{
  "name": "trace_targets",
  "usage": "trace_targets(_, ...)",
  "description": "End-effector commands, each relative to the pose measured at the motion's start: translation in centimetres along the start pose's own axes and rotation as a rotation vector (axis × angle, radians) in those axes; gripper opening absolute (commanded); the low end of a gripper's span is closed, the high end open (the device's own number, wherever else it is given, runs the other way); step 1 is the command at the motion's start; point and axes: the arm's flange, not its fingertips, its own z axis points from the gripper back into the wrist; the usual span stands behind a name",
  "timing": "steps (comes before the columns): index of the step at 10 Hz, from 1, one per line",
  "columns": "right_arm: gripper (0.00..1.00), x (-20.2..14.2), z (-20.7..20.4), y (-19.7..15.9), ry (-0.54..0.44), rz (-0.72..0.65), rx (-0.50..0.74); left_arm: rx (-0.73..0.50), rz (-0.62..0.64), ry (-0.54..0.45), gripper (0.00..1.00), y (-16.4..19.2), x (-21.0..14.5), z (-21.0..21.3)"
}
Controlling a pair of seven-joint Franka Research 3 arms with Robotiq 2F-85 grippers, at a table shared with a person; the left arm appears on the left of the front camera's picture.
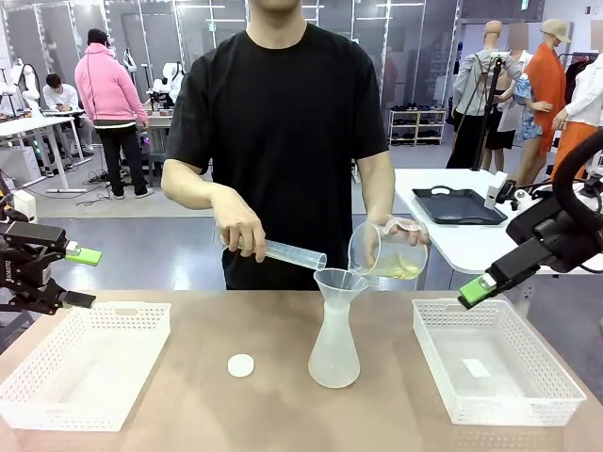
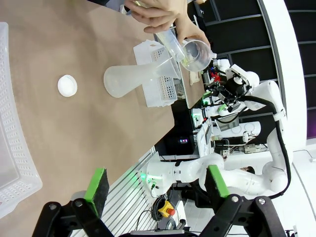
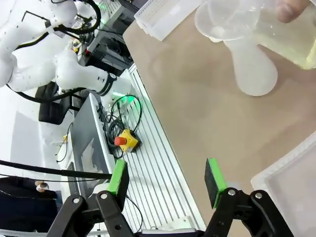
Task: Prepare the solutions needed for the experiment.
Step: Once the solution is in the Big flask , pick up the Plastic Funnel and place it back into the right Organizing basket.
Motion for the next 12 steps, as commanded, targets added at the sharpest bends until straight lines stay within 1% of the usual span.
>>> trace_targets(1,0.78,-0.1,-0.2,-0.9,-0.016,-0.208,0.043,-0.024,0.003,-0.008,1.00,-0.3,0.2,-0.1)
trace_targets(2,0.78,-0.4,0.4,-1.3,-0.073,-0.348,0.053,-0.024,0.003,-0.008,1.00,-0.3,0.2,-0.1)
trace_targets(3,0.78,-0.8,0.9,-1.8,-0.178,-0.463,0.113,-0.024,0.003,-0.008,1.00,-0.3,0.2,-0.1)
trace_targets(4,0.78,-1.2,1.1,-2.4,-0.227,-0.565,0.141,-0.024,0.003,-0.008,1.00,-0.3,0.2,-0.1)
trace_targets(5,0.78,-1.6,1.0,-3.1,-0.297,-0.612,0.176,-0.024,0.003,-0.008,1.00,-0.3,0.2,-0.1)
trace_targets(6,0.78,-1.9,0.9,-3.6,-0.341,-0.661,0.197,-0.024,0.003,-0.008,1.00,-0.3,0.2,-0.1)
trace_targets(7,0.78,-2.2,0.8,-3.9,-0.371,-0.702,0.217,-0.024,0.003,-0.008,1.00,-0.3,0.2,-0.1)
trace_targets(9,0.78,-2.7,0.7,-4.7,-0.416,-0.761,0.207,-0.024,0.003,-0.008,1.00,-0.3,0.2,-0.1)
trace_targets(11,0.78,-2.9,0.4,-4.8,-0.421,-0.770,0.206,-0.024,0.003,-0.008,1.00,-0.3,0.2,-0.1)
trace_targets(12,0.78,-3.1,1.1,-5.3,-0.399,-0.732,0.219,-0.024,0.003,-0.008,1.00,-0.3,0.2,-0.1)
